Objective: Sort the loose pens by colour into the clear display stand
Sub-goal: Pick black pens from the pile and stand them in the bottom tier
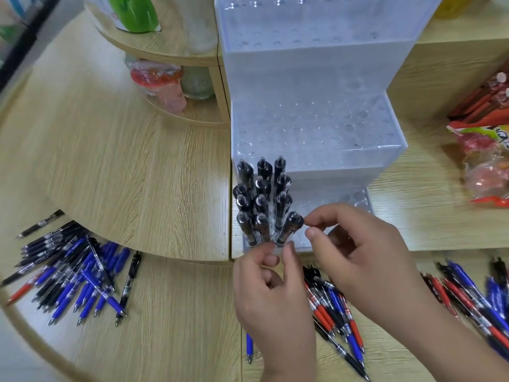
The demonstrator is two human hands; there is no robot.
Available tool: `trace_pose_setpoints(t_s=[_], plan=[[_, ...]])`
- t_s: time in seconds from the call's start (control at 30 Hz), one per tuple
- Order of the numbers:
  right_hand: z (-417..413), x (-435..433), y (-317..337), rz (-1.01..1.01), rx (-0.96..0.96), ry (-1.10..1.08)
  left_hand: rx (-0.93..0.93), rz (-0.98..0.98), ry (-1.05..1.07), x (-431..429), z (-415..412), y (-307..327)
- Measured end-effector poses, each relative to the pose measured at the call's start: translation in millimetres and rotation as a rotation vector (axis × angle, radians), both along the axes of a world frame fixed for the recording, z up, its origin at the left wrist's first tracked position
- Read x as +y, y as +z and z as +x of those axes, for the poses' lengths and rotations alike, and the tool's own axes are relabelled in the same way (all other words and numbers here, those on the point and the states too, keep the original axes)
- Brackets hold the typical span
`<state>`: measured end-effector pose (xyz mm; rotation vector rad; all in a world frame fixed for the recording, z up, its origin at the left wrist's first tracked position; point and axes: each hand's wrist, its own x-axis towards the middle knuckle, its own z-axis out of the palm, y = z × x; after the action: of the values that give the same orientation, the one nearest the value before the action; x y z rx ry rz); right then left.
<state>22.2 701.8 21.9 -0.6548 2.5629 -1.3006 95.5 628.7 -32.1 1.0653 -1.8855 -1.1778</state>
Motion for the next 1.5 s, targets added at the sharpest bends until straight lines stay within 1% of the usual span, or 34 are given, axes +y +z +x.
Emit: trace_pose_setpoints(t_s=[0.1,0.2,0.27,0.4,0.47,0.53,0.6,0.7,0.8,0.87,0.97,1.07,1.2,1.3,1.37,1.47,1.5], plan=[[13.1,6.7,-7.0,-0.034,0.048,-0.016,0.001,0.088,-0.005,-10.6,18.3,-6.1],[38.5,22.2,-25.2,-0.009,0.094,0.014,-0.099,0.082,0.011,-33.1,48.3,-27.6],[56.1,33.2,-51.1,0.098,0.066,0.028,-0.188,0.129,0.024,-46.4,69.0,-46.2],[81.5,47.1,-110.9,0.472,-0.047,0.020,-0.386,0.210,-0.044,-55.2,100.7,-78.0],[90.3,53.3,-129.3,0.604,-0.066,0.023,-0.476,0.223,-0.089,-53.1,108.6,-88.1],[98.3,60.5,-138.4,0.714,-0.062,0.013,-0.525,0.209,-0.141,-47.8,112.4,-96.0],[105.6,68.8,-144.2,0.781,-0.056,0.008,-0.571,0.154,-0.225,-38.9,111.8,-101.3],[111.2,75.9,-149.3,0.846,-0.024,0.036,-0.642,0.071,-0.406,-19.3,100.9,-104.9],[109.6,77.0,-152.0,0.907,0.043,0.076,-0.667,0.090,-0.486,-2.0,81.9,-105.7],[109.5,76.4,-152.7,0.926,0.084,0.097,-0.675,0.099,-0.499,6.0,68.4,-107.4],[112.5,76.3,-155.1,0.921,0.092,0.096,-0.720,0.130,-0.446,10.9,47.2,-105.8],[115.5,76.9,-158.7,0.939,0.070,0.102,-0.788,0.189,-0.405,12.3,33.6,-106.7],[115.4,80.7,-159.1,0.946,-0.015,0.115,-0.861,0.282,-0.351,9.3,21.5,-110.1],[112.4,87.7,-148.0,0.957,-0.053,0.093,-0.834,0.374,-0.262,6.6,18.4,-109.9],[109.8,95.5,-138.8,0.887,-0.149,0.075,-0.842,0.370,-0.226,5.1,19.8,-112.6],[103.5,100.7,-114.8,0.689,-0.323,0.031,-0.964,0.301,-0.322,7.3,18.8,-112.9],[101.3,101.5,-105.8,0.588,-0.385,0.012,-0.976,0.293,-0.349,9.1,17.7,-109.6]])
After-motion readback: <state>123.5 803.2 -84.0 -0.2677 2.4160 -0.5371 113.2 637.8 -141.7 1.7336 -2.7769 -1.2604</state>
